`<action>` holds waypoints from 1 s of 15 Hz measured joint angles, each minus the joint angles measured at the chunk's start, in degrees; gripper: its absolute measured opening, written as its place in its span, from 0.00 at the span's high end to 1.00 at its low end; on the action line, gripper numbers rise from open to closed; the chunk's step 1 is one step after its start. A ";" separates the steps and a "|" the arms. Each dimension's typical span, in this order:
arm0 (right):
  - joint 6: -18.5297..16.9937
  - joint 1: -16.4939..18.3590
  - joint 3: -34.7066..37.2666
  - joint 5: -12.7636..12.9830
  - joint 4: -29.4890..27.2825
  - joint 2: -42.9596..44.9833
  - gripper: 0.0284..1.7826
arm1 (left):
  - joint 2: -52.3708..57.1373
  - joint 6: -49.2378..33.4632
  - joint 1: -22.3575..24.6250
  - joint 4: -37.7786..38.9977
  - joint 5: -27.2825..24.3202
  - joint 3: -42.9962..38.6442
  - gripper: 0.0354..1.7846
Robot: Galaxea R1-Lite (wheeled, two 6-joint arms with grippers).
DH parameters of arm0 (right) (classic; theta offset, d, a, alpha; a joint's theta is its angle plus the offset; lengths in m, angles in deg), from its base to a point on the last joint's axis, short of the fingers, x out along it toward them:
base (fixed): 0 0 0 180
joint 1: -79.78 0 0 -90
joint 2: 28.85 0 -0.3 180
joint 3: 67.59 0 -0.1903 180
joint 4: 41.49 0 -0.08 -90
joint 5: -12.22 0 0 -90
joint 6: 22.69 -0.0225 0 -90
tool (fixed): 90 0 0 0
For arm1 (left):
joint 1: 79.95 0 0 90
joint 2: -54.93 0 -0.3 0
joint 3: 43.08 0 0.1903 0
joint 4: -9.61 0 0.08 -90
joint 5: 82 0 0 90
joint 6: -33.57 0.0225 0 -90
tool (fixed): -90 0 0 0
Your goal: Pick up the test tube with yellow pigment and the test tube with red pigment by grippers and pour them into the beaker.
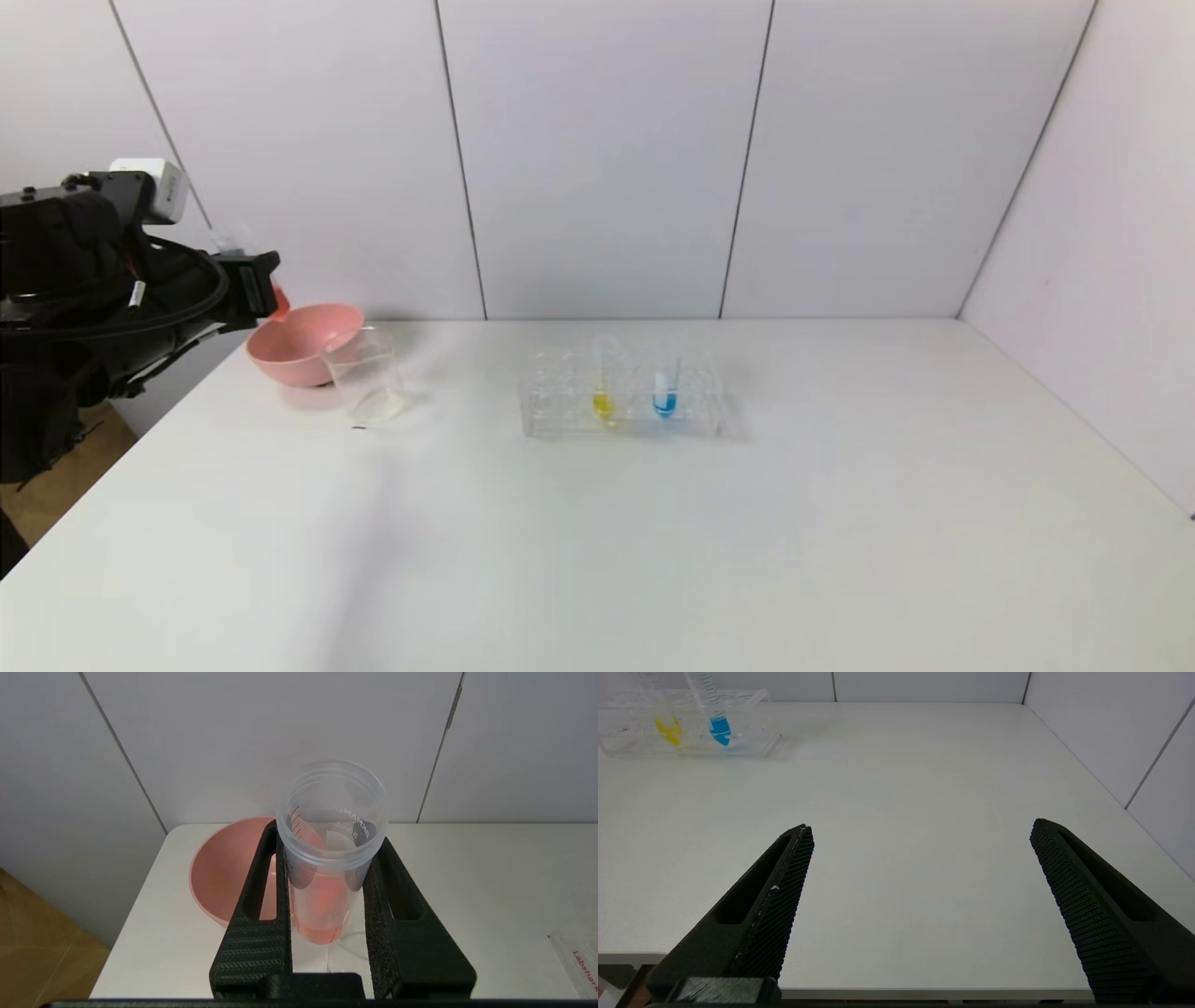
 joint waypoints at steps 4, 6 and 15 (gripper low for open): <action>0.00 0.00 0.00 -0.02 0.00 0.00 0.05 | 1.05 1.13 4.77 -1.51 -6.03 -1.90 0.76; 0.02 0.00 0.00 -0.02 0.00 0.00 0.05 | 1.05 1.72 6.08 -1.60 -6.34 -2.17 0.76; 0.00 0.00 0.00 0.00 0.00 0.00 0.05 | 0.16 8.66 9.36 -8.41 -14.17 -1.32 0.76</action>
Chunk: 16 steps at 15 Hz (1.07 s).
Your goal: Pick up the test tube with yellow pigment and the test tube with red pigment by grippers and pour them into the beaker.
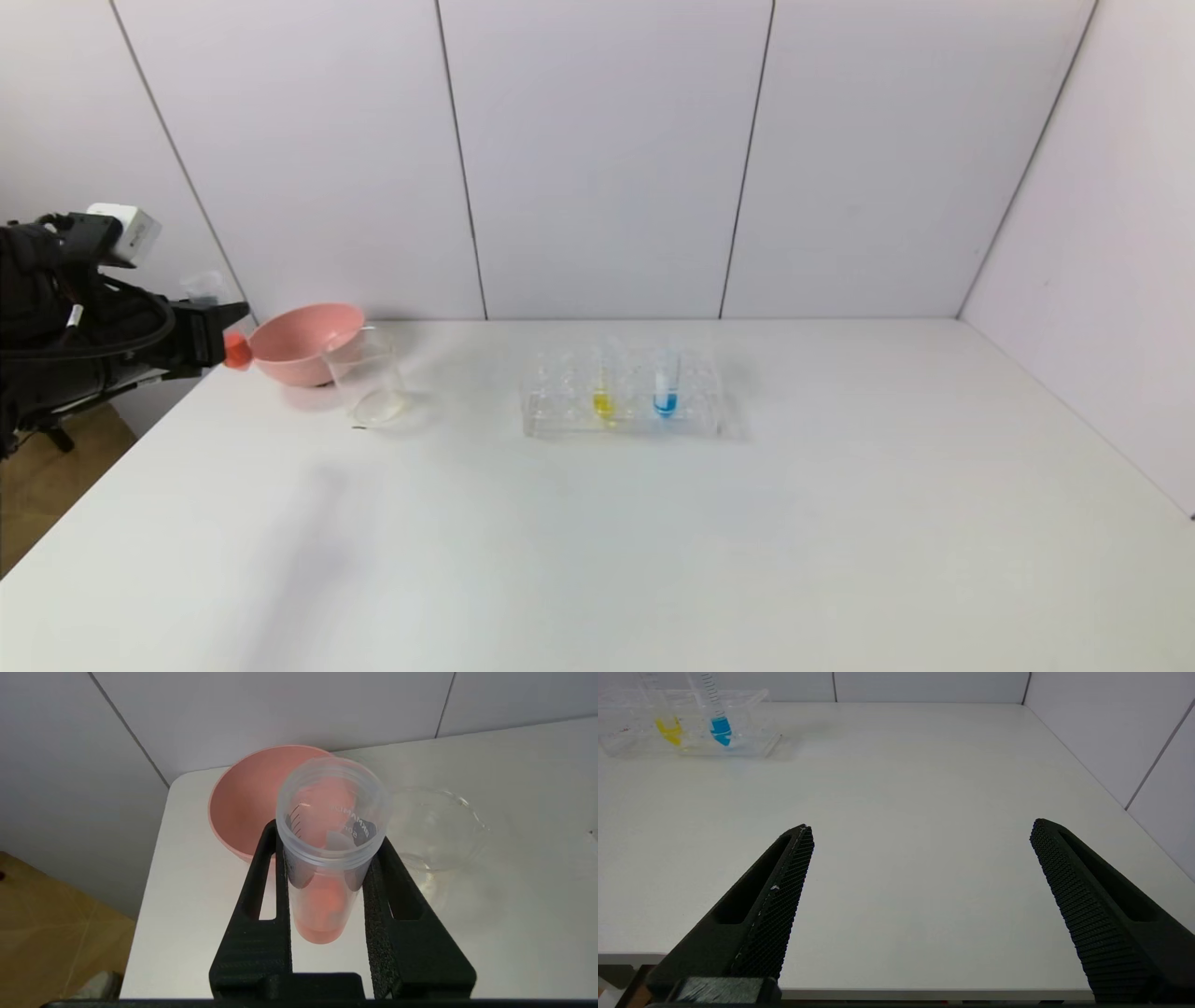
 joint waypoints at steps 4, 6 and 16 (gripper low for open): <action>0.00 0.00 0.00 0.00 0.00 0.00 0.05 | -0.05 1.18 0.94 -3.02 -4.30 1.40 0.76; 0.00 0.00 0.00 0.00 0.00 0.00 0.05 | -0.33 2.45 1.13 -3.28 -5.22 2.65 0.76; 0.00 0.00 0.00 0.00 0.00 0.00 0.05 | -1.45 8.11 3.17 -10.00 -11.73 8.84 0.76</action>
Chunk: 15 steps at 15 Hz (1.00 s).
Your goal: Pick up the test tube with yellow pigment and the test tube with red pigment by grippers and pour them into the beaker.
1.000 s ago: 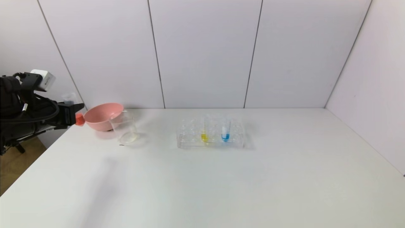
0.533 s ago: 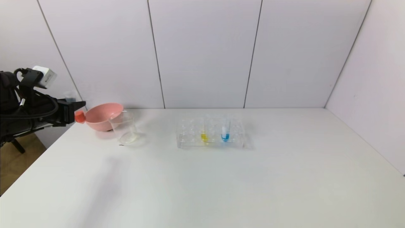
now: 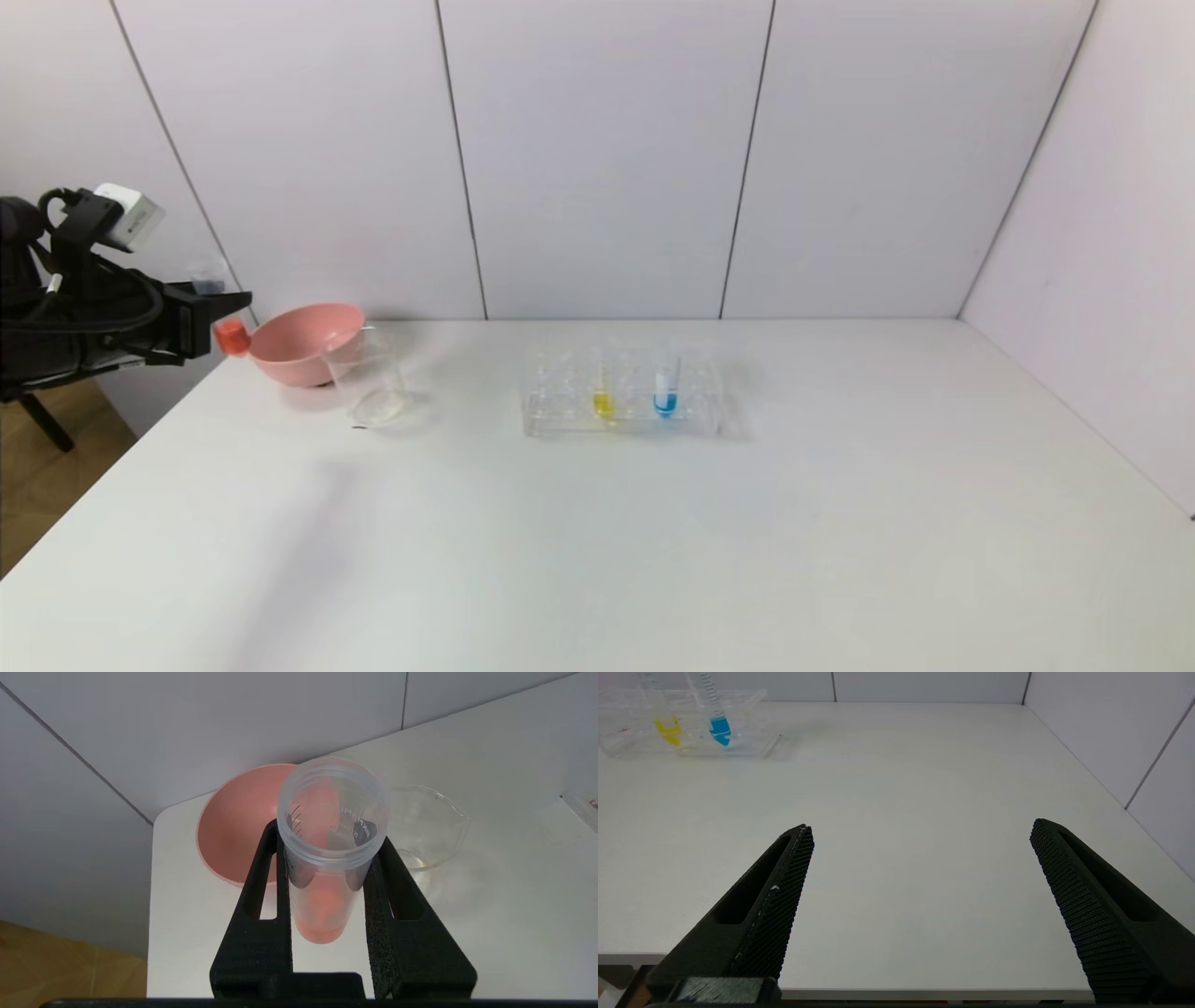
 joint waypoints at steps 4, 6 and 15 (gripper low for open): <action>0.02 0.00 0.00 -0.02 0.00 0.00 0.05 | -0.13 5.85 0.61 -12.41 -3.69 6.97 0.76; 0.02 0.00 0.00 0.00 0.00 0.00 0.05 | -0.39 9.76 1.48 -17.79 -3.85 9.50 0.76; 0.00 0.00 0.00 -0.02 0.00 0.00 0.05 | -3.97 26.16 3.10 -34.34 -9.42 19.69 0.76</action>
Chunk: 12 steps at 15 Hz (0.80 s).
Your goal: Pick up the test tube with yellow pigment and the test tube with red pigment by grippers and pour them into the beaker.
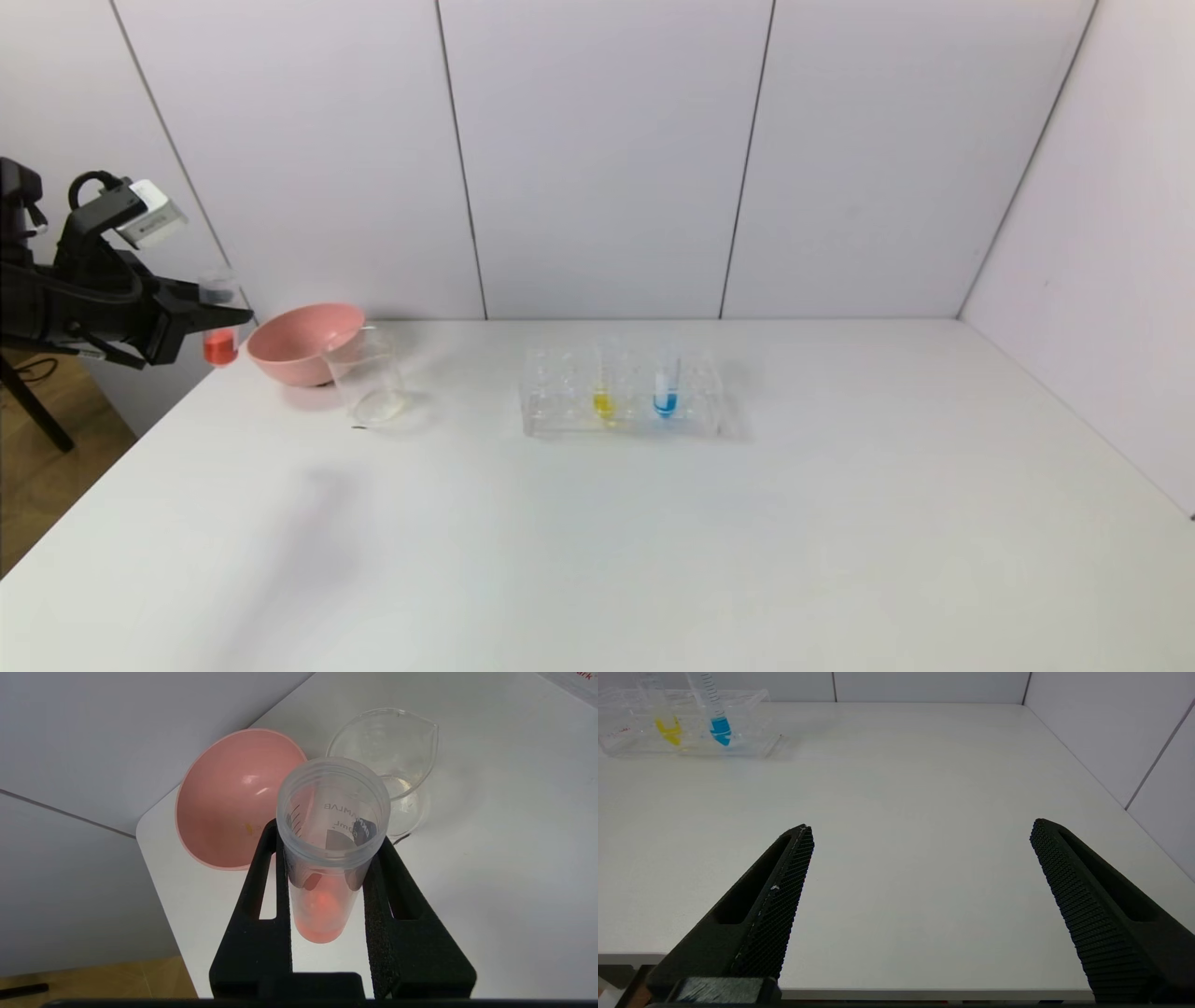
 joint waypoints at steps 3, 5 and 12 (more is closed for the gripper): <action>0.02 0.00 0.00 0.02 0.00 0.00 0.05 | -1.62 3.39 0.00 -3.50 -0.74 2.82 0.76; 0.00 0.00 0.00 0.02 0.00 0.00 0.05 | -2.69 5.24 0.00 -4.13 -2.15 3.89 0.76; 0.02 0.00 0.00 0.00 0.00 0.00 0.05 | -5.45 14.30 -0.39 -10.56 -3.15 9.56 0.76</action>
